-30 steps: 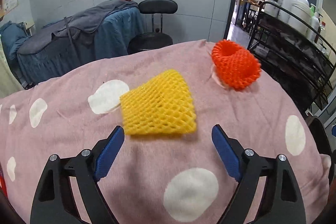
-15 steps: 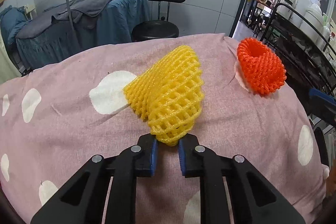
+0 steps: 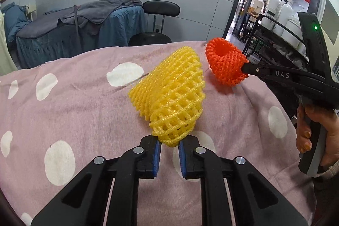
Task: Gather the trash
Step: 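Grasp the yellow foam net with the left tool while the right tool grasps the orange foam net, then carry the orange foam net to the bin and release it with the right tool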
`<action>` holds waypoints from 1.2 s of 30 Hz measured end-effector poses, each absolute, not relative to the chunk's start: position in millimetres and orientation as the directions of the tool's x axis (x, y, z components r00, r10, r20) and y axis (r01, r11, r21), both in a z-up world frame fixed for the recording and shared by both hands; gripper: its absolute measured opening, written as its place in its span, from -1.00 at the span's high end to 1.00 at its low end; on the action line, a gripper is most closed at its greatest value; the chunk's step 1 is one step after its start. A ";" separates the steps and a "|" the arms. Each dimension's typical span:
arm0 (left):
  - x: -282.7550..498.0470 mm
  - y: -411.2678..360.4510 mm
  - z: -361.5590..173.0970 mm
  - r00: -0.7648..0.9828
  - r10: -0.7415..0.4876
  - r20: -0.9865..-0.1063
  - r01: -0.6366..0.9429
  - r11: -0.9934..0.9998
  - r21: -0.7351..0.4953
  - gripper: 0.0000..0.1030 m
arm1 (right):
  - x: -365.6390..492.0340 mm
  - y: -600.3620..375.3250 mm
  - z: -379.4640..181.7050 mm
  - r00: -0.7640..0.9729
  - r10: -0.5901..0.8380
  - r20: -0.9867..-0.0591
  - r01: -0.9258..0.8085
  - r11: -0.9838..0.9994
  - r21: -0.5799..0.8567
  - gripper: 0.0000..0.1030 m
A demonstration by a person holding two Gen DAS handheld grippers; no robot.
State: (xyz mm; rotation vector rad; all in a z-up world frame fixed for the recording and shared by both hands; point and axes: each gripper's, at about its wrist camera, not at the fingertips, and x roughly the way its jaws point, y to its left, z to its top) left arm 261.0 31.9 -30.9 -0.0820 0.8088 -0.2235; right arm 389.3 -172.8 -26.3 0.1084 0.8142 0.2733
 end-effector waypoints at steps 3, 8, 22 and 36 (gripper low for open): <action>245.8 24.3 -26.6 0.679 -0.249 -0.691 0.191 0.968 -0.161 0.71 | 358.9 -183.0 -13.7 0.668 0.328 -0.668 -0.232 0.945 0.232 0.81; 216.2 5.5 -19.5 0.689 -0.290 -0.664 0.244 0.956 -0.164 0.71 | 311.3 -206.4 -2.2 0.691 0.347 -0.634 -0.243 0.938 0.248 0.81; 158.8 -71.7 -22.0 0.622 -0.453 -0.639 0.420 0.881 -0.216 0.71 | 177.7 -311.0 -4.8 0.782 0.183 -0.596 -0.040 0.969 0.245 0.81; 132.1 -140.1 -27.6 0.527 -0.549 -0.648 0.567 0.796 -0.213 0.71 | 103.8 -408.8 -51.0 0.741 -0.029 -0.671 0.251 0.939 0.236 0.81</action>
